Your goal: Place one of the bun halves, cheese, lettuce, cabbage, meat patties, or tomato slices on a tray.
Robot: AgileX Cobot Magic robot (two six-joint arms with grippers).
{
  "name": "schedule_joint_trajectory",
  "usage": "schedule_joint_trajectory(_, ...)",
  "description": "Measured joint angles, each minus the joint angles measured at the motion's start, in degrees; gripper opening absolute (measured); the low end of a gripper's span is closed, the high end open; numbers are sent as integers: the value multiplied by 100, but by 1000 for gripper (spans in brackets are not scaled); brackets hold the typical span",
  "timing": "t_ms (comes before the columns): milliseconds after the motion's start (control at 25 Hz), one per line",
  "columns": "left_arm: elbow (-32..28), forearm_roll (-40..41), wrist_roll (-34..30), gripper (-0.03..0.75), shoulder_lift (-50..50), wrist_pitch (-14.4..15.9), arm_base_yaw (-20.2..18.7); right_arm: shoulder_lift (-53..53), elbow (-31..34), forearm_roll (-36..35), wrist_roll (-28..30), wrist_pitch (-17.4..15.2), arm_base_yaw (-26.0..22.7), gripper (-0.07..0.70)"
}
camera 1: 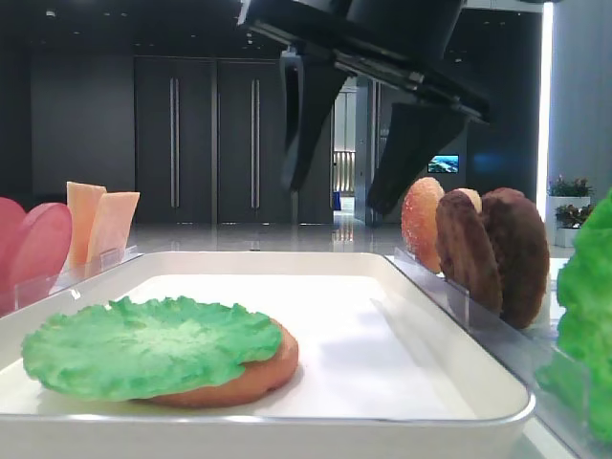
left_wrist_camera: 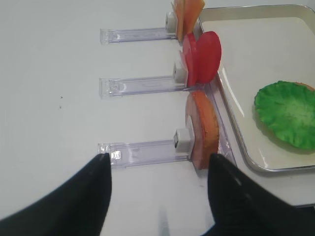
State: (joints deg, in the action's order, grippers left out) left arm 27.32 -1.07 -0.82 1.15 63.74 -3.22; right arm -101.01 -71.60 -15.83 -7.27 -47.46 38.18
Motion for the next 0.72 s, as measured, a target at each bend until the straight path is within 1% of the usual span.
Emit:
schedule_joint_trajectory(120, 0, 0, 0, 471, 0, 0, 0, 29, -241, 458, -383, -362, 0, 437)
schedule_joint_trajectory(360, 0, 0, 0, 471, 0, 0, 0, 29, -545, 1133, -856, -980, 0, 437)
schedule_joint_trajectory(440, 0, 0, 0, 471, 0, 0, 0, 29, -628, 1450, -1128, -1254, 0, 437)
schedule_joint_trajectory(600, 0, 0, 0, 471, 0, 0, 0, 29, -926, 1837, -1292, -1764, 0, 437)
schedule_joint_trajectory(720, 0, 0, 0, 471, 0, 0, 0, 55, -1137, 1894, -1292, -1920, -79, 437)
